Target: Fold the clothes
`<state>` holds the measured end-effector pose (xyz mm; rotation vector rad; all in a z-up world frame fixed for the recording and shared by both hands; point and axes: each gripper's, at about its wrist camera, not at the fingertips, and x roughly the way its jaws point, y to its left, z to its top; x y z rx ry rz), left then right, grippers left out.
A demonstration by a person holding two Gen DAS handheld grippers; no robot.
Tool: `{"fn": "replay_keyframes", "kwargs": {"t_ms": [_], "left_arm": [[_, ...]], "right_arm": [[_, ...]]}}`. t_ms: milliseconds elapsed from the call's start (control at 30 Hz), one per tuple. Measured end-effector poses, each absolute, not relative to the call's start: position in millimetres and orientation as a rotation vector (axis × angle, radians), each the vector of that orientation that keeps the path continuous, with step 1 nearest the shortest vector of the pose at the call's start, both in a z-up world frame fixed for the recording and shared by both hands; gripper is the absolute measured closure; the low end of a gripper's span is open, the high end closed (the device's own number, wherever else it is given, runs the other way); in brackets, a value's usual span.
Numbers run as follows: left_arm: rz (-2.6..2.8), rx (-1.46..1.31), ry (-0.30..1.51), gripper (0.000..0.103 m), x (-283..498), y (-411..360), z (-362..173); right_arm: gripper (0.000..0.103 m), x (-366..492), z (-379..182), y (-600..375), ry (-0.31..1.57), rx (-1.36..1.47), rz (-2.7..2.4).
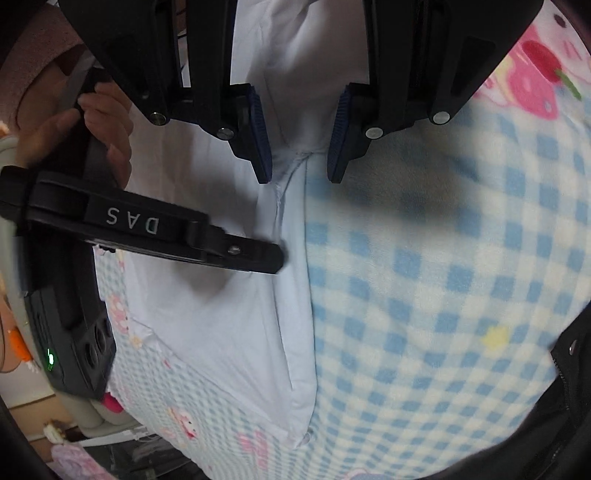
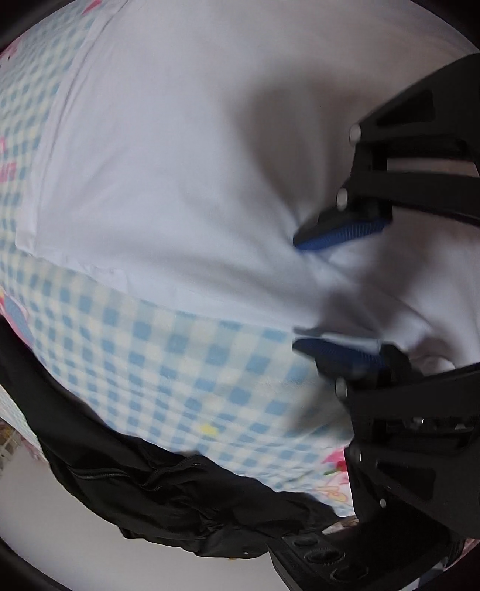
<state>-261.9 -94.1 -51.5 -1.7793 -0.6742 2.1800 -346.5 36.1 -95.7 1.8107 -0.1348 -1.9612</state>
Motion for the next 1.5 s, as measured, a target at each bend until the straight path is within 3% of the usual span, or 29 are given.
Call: {"fn": "replay_keyframes", "kwargs": {"t_ms": [333, 400, 500, 833, 1200, 1400, 1433, 1500], "left_arm": [[2.282, -1.652, -0.674, 0.072, -268.3, -81.6, -34.9], [2.275, -1.654, -0.632, 0.081, -275.4, -76.0, -35.7], [2.241, -1.669, -0.558, 0.087, -286.1, -60.6, -42.0], [2.229, -1.677, -0.482, 0.086, -294.9, -48.1, -44.9], [2.216, -1.656, -0.398, 0.085, -320.7, -36.5, -47.2], [2.135, -1.723, -0.418, 0.075, -326.3, -36.3, -63.6], [2.144, -1.731, -0.411, 0.075, -326.1, -37.2, -62.5], [2.164, -1.747, -0.396, 0.086, -325.6, -39.1, -60.3]], "right_arm": [[0.075, -342.2, -91.6, 79.5, -0.281, 1.777, -1.975], [0.075, -342.2, -92.1, 85.1, -0.332, 1.766, -1.967], [0.075, -341.4, -93.4, 94.5, -0.402, 1.762, -1.952], [0.075, -340.4, -91.7, 112.0, -0.492, 1.736, -1.952], [0.075, -339.3, -102.6, 115.1, -0.431, 1.779, -1.966], [0.075, -338.6, -103.8, 112.2, -0.41, 1.788, -1.973], [0.075, -338.7, -102.7, 111.4, -0.396, 1.793, -1.978], [0.075, -338.5, -98.6, 108.8, -0.341, 1.799, -2.008]]}}
